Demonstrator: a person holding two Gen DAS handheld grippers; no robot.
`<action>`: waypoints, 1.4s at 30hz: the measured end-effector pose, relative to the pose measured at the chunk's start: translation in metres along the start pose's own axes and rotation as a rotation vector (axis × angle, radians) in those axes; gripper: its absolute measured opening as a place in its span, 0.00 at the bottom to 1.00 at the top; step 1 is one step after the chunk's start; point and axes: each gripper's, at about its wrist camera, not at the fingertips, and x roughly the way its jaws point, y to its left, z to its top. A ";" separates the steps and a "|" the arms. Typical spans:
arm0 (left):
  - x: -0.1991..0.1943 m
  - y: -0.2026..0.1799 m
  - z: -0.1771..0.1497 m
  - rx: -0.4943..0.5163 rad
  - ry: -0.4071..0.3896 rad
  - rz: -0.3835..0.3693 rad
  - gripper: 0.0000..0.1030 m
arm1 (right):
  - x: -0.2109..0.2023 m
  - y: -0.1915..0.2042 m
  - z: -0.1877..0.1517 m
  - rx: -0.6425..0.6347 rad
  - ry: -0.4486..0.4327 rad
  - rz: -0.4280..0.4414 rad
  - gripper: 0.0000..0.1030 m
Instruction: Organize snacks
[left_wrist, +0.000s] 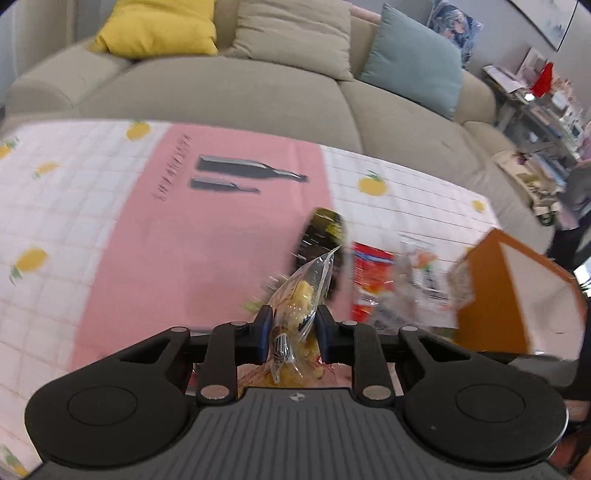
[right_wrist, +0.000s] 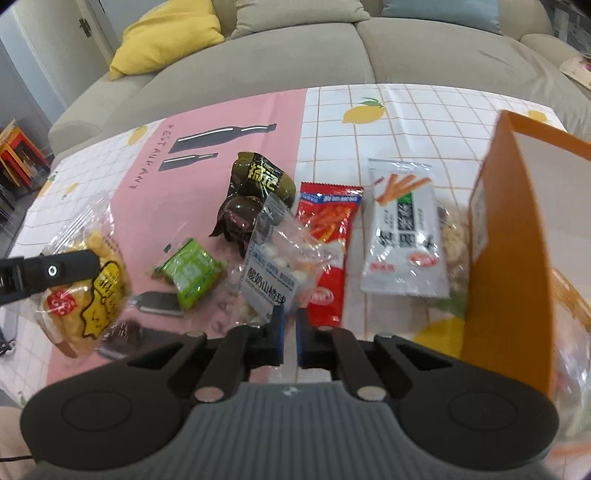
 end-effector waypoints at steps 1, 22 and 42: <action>-0.001 -0.002 -0.003 -0.022 0.017 -0.034 0.26 | -0.004 -0.002 -0.003 0.005 0.003 0.005 0.01; 0.022 -0.036 -0.041 0.143 0.181 0.128 0.34 | -0.022 -0.022 -0.066 0.083 0.052 -0.045 0.52; 0.049 -0.051 -0.076 0.372 0.267 0.273 0.70 | 0.028 0.014 -0.044 0.021 0.102 -0.196 0.69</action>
